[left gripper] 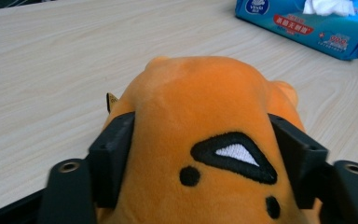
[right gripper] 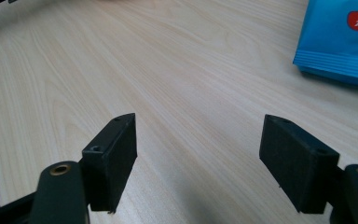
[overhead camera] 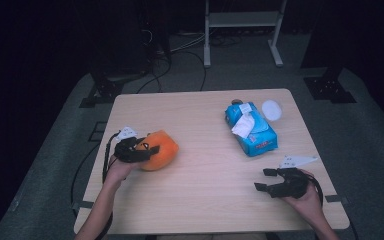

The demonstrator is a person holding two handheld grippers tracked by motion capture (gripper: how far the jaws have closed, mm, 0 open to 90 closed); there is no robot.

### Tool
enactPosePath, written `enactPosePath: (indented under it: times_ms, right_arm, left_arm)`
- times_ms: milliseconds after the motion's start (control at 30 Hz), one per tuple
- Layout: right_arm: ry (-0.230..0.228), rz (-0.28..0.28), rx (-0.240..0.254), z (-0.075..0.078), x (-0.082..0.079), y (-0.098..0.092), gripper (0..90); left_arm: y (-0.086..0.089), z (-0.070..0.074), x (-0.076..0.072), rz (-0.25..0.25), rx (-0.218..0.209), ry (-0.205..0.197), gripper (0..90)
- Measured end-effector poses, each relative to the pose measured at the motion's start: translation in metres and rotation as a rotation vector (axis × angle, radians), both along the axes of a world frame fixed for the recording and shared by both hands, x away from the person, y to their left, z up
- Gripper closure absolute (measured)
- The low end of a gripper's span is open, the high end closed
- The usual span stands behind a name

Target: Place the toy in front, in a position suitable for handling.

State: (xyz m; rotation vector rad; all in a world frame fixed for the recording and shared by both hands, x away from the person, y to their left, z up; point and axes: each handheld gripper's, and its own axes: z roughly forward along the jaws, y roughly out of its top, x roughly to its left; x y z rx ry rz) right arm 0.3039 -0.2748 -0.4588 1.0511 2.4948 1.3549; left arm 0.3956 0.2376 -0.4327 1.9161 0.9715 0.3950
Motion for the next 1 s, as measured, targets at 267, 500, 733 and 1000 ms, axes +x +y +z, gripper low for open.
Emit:
enactPosePath:
  times_ms: [267,500,733,1000]
  right_arm:
    - [-0.003,-0.008,0.007,0.0,0.001,-0.002,26.4]
    - [-0.005,-0.027,0.013,0.001,0.001,-0.005,26.4]
    - [-0.02,-0.058,0.025,0.004,0.001,-0.014,26.4]
    - [-0.026,-0.091,0.036,0.004,0.002,-0.025,26.8]
  left_arm:
    - [0.004,0.008,0.003,0.026,-0.12,0.011,42.2]
    - [-0.019,0.029,-0.008,-0.061,-0.178,-0.051,42.1]
    - [-0.078,0.045,-0.032,-0.235,-0.19,-0.092,42.0]
    - [-0.125,0.037,-0.051,-0.369,-0.163,-0.09,41.8]
